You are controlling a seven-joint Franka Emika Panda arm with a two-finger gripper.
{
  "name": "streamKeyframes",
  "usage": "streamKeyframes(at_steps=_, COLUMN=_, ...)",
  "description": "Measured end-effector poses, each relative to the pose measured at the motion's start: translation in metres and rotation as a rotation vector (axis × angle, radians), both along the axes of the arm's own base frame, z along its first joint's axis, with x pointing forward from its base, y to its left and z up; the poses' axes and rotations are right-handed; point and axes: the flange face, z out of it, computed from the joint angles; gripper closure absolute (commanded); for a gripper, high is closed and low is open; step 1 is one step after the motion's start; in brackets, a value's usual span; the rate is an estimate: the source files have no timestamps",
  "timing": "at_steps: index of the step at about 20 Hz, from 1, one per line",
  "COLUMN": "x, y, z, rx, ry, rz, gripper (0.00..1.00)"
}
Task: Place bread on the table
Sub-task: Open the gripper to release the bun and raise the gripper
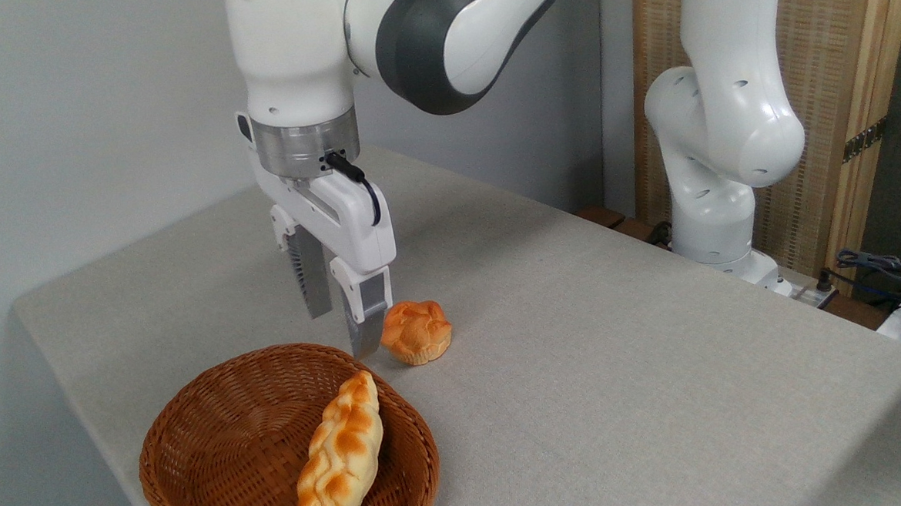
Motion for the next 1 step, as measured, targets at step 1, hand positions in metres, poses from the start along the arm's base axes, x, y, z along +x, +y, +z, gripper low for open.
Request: streamKeyframes(at_steps=1, x=0.0020, y=0.0091, z=0.0012, rx=0.010, ry=-0.014, rz=0.013, gripper=0.00)
